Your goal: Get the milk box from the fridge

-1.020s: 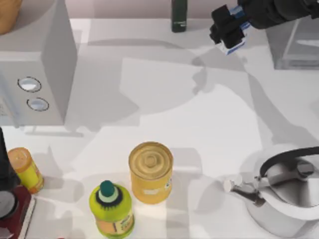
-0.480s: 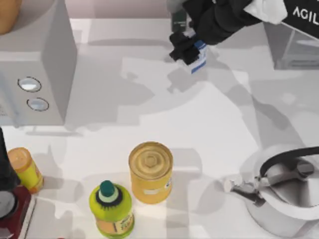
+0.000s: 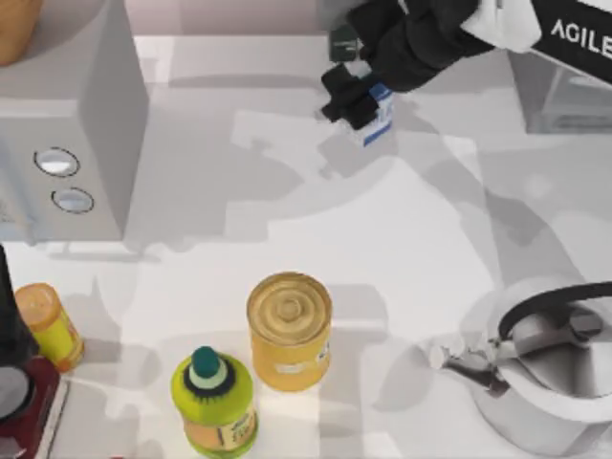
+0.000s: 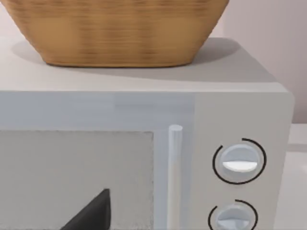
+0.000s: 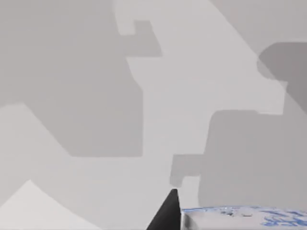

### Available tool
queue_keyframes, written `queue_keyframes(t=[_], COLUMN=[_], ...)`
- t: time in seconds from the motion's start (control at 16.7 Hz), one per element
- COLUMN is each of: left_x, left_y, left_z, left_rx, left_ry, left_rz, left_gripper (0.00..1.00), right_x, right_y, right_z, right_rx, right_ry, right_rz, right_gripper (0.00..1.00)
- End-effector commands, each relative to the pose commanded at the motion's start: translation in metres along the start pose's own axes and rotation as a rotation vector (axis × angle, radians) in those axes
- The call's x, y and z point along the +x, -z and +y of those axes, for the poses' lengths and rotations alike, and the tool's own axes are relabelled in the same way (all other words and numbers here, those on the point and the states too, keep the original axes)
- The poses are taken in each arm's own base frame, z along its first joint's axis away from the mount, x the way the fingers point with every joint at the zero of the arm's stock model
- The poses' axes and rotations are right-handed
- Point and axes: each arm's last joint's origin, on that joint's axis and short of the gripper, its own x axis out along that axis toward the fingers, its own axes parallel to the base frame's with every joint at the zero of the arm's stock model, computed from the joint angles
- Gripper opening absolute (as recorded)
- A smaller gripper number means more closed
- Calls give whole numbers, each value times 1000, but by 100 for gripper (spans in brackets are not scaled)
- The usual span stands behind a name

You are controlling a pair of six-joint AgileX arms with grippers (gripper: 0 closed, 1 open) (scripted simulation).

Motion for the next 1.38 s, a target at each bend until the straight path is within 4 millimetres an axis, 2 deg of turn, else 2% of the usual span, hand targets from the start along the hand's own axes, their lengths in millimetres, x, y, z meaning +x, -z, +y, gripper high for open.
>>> queue_keyframes(t=[0.48, 0.72, 1.38], left_x=[0, 0, 0], left_y=[0, 0, 0], left_z=[0, 0, 0], left_rx=[0, 0, 0], left_ry=[0, 0, 0], left_rz=[0, 0, 0], left_gripper=[100, 100, 100], right_x=[48, 50, 50], right_y=[7, 8, 8], right_z=[3, 2, 2], right_rx=[-8, -8, -8], right_ry=[-1, 1, 1], right_rz=[-9, -11, -11], right_gripper=[0, 0, 83])
